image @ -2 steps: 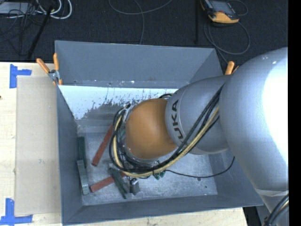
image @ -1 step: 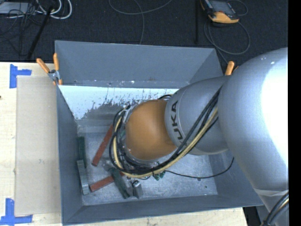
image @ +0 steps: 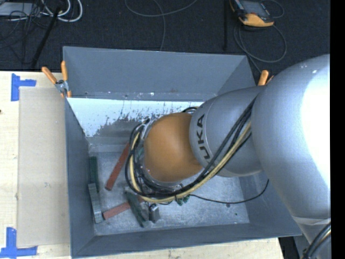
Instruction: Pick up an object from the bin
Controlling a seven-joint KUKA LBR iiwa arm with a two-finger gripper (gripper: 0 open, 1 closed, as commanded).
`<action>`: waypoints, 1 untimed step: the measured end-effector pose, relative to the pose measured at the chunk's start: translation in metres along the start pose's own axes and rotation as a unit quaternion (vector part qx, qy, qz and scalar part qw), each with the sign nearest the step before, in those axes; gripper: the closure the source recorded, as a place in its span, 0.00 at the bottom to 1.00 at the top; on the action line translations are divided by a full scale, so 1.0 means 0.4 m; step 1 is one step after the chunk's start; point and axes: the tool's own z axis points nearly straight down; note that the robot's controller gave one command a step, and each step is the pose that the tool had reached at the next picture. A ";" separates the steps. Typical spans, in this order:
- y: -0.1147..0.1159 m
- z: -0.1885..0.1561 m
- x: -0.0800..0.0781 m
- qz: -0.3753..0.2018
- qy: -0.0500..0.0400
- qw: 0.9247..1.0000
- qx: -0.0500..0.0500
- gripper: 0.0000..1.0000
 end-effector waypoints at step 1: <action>0.001 0.009 0.003 0.000 0.000 1.000 -0.001 0.00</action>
Offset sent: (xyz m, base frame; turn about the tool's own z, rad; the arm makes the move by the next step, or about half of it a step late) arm 0.0000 0.0000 0.0000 0.0000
